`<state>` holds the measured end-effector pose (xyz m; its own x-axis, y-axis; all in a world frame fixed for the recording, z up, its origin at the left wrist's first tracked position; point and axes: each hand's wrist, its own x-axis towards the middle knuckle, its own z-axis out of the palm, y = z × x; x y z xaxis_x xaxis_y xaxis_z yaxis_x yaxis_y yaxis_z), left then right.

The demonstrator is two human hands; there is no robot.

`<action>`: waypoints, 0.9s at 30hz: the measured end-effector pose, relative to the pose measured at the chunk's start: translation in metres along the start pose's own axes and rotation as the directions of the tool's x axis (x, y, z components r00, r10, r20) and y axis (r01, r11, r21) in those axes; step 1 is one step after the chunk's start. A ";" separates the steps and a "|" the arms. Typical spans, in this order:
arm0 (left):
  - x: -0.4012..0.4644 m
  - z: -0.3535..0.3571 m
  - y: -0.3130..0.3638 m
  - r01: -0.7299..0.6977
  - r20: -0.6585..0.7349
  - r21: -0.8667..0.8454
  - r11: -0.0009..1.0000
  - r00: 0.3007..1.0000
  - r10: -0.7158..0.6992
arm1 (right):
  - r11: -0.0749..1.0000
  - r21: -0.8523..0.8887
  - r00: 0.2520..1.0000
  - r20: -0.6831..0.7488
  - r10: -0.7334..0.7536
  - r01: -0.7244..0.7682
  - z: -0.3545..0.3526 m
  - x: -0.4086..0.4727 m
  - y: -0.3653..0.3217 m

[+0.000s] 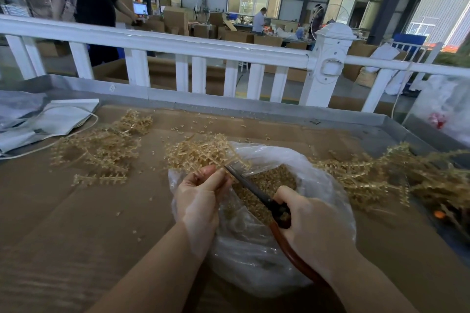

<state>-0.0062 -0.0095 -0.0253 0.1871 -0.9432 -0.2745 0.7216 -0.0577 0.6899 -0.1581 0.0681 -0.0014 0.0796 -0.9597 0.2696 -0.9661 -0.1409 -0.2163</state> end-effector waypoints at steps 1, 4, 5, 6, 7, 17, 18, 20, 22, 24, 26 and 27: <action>0.000 -0.001 0.000 -0.002 0.005 0.008 1.000 1.000 0.002 | 1.000 0.006 1.000 0.001 0.001 -0.001 0.000 0.000 0.000; 0.001 -0.002 0.000 0.004 0.027 0.007 1.000 1.000 -0.004 | 1.000 -0.017 1.000 -0.006 -0.001 0.001 0.001 -0.001 -0.001; 0.002 -0.002 0.000 0.008 0.034 0.000 1.000 0.999 -0.008 | 0.999 -0.033 1.000 -0.012 -0.007 0.006 0.001 -0.002 -0.001; 0.002 -0.003 0.000 0.012 0.039 -0.004 1.000 0.999 -0.012 | 0.999 -0.048 1.000 -0.019 -0.014 0.013 0.001 -0.003 -0.001; 0.003 -0.003 0.000 0.015 0.043 -0.005 1.000 0.999 -0.015 | 0.998 -0.059 0.999 -0.027 -0.020 0.018 0.001 -0.003 -0.001; 0.000 -0.003 0.002 0.061 0.041 -0.006 0.998 0.997 -0.060 | 0.992 -0.121 0.999 -0.031 -0.043 0.039 0.003 -0.005 -0.003; 0.000 -0.003 0.002 0.060 0.040 -0.002 0.998 0.997 -0.060 | 0.991 -0.122 0.998 -0.028 -0.048 0.044 0.003 -0.005 -0.003; -0.001 -0.002 0.002 0.046 0.039 0.011 0.999 0.998 -0.047 | 0.990 -0.126 0.997 -0.030 -0.065 0.061 0.003 -0.005 -0.001; -0.002 -0.001 0.002 0.035 0.039 0.022 0.999 0.999 -0.036 | 0.987 -0.139 0.995 -0.040 -0.087 0.081 0.005 -0.005 0.001; -0.003 -0.001 0.002 0.030 0.038 0.019 0.999 0.999 -0.031 | 0.986 -0.136 0.993 -0.058 -0.102 0.093 0.006 -0.005 0.002; -0.004 -0.001 0.003 0.025 0.045 0.014 1.000 0.999 -0.025 | 0.989 -0.112 0.991 -0.084 -0.106 0.096 0.007 -0.006 0.003; -0.005 -0.001 0.003 0.023 0.050 0.013 1.000 0.998 -0.024 | 0.990 -0.100 0.990 -0.097 -0.106 0.097 0.008 -0.007 0.004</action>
<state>-0.0044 -0.0050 -0.0229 0.1365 -0.9567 -0.2571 0.7169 -0.0837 0.6921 -0.1606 0.0726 -0.0116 0.1577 -0.9109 0.3812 -0.9736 -0.2079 -0.0940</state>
